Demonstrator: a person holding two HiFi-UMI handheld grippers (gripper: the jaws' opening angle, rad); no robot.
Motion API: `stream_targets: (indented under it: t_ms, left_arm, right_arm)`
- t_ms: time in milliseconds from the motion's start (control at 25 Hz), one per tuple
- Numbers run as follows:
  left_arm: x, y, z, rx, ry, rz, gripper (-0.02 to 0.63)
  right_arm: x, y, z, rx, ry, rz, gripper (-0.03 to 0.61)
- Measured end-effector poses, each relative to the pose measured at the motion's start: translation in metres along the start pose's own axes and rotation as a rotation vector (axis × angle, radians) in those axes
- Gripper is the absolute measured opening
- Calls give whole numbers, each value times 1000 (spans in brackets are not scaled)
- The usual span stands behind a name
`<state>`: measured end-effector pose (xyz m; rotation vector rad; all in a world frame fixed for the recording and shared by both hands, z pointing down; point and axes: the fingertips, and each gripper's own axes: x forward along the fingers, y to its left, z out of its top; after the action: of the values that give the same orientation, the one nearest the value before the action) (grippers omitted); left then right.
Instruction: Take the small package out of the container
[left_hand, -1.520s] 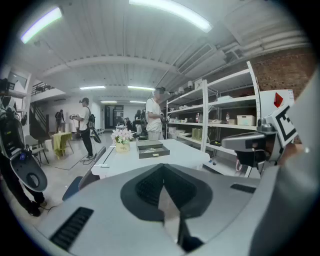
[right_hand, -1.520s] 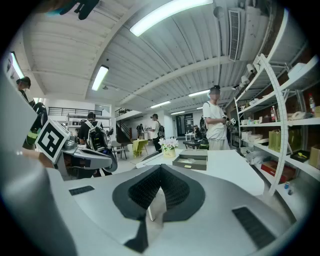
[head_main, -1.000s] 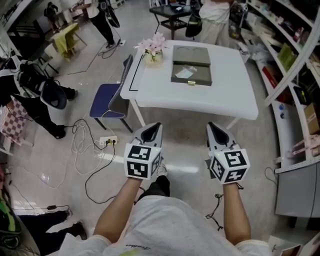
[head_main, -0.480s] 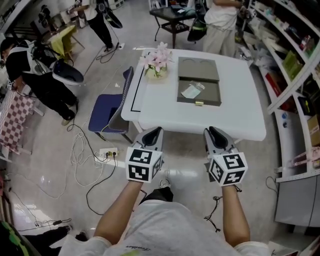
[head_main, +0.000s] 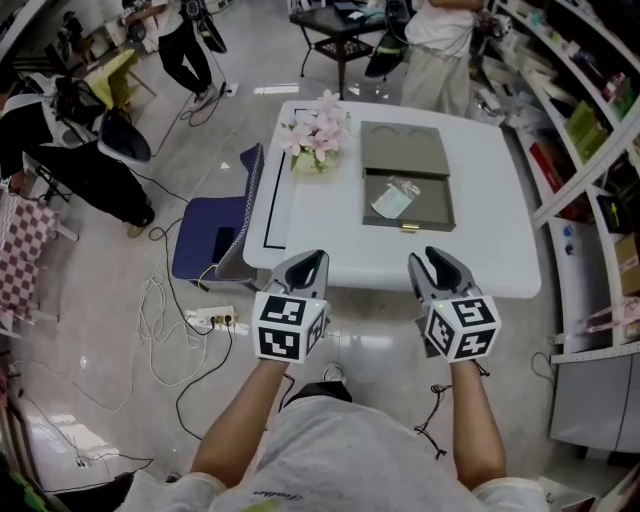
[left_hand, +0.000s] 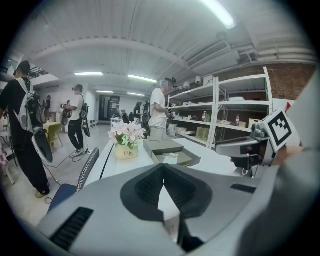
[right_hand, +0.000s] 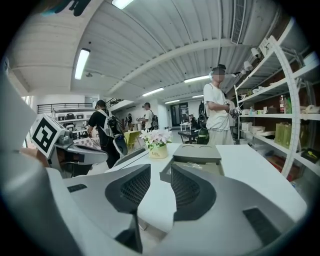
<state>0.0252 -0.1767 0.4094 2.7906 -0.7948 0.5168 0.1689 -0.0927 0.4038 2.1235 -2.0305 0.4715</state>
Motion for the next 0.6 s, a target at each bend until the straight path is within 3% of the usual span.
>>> stream_targets:
  t_ms: [320, 600]
  left_arm:
    - [22, 25, 14, -6, -17, -9, 3]
    - [47, 29, 18, -8, -9, 0, 3]
  right_arm:
    - [32, -20, 17, -15, 17, -23, 143]
    - [58, -40, 16, -25, 70, 28, 173]
